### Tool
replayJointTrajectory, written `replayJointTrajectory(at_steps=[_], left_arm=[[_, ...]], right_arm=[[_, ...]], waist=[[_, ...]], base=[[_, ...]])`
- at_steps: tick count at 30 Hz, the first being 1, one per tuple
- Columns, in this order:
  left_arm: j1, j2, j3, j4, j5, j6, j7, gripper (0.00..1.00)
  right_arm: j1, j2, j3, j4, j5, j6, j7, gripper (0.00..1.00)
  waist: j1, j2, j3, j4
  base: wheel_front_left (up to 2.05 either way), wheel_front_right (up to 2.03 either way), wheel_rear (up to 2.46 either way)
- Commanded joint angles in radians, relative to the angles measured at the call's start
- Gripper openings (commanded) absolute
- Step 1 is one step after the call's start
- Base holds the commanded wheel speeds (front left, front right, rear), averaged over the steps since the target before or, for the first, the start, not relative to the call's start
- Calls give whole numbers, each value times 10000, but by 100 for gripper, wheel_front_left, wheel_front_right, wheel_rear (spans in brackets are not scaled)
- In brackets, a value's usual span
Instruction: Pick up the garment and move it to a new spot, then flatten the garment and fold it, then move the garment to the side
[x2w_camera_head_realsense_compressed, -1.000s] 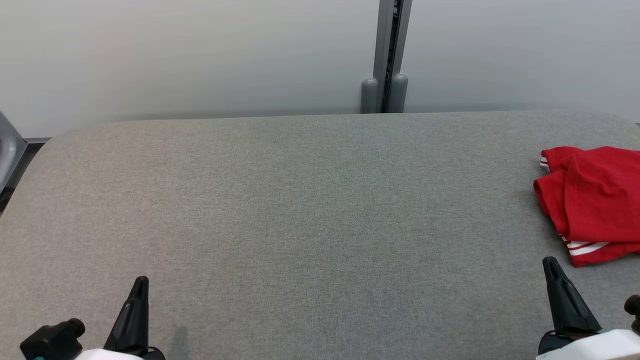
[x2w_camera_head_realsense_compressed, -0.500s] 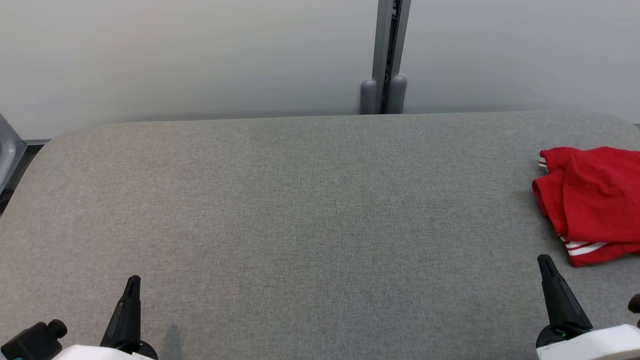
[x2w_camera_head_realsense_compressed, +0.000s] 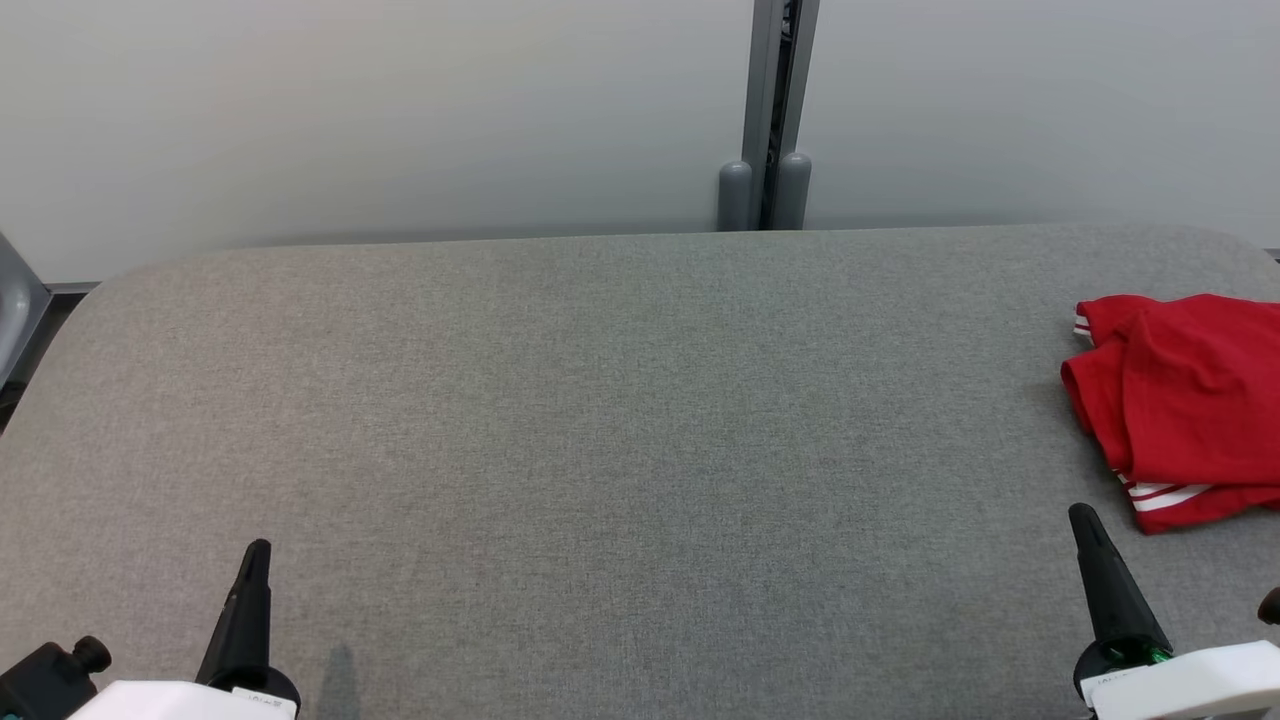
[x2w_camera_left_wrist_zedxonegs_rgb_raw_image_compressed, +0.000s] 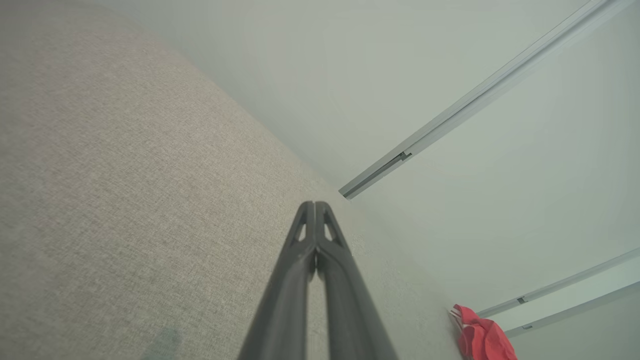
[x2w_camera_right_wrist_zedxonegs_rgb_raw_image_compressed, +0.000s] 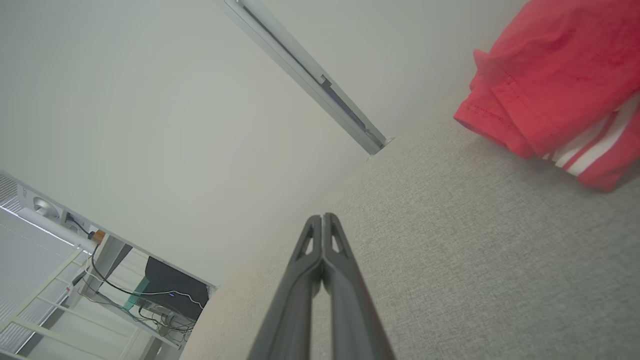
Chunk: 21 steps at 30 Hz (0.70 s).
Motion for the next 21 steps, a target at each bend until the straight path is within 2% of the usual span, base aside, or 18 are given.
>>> replayJointTrajectory(at_steps=[1,21], left_arm=[[-235,58,191,-81,-334,-100,85,0],[-370,-280,718,29,-2109,-437,582,0]], right_arm=[[-241,-129,23,-25,393,1,8,0],[-459,-133,195,327,2548,1,68,0]], waist=[[0,0,-5,-3],[0,0,-51,-35]], base=[[0,0,0],[0,0,0]])
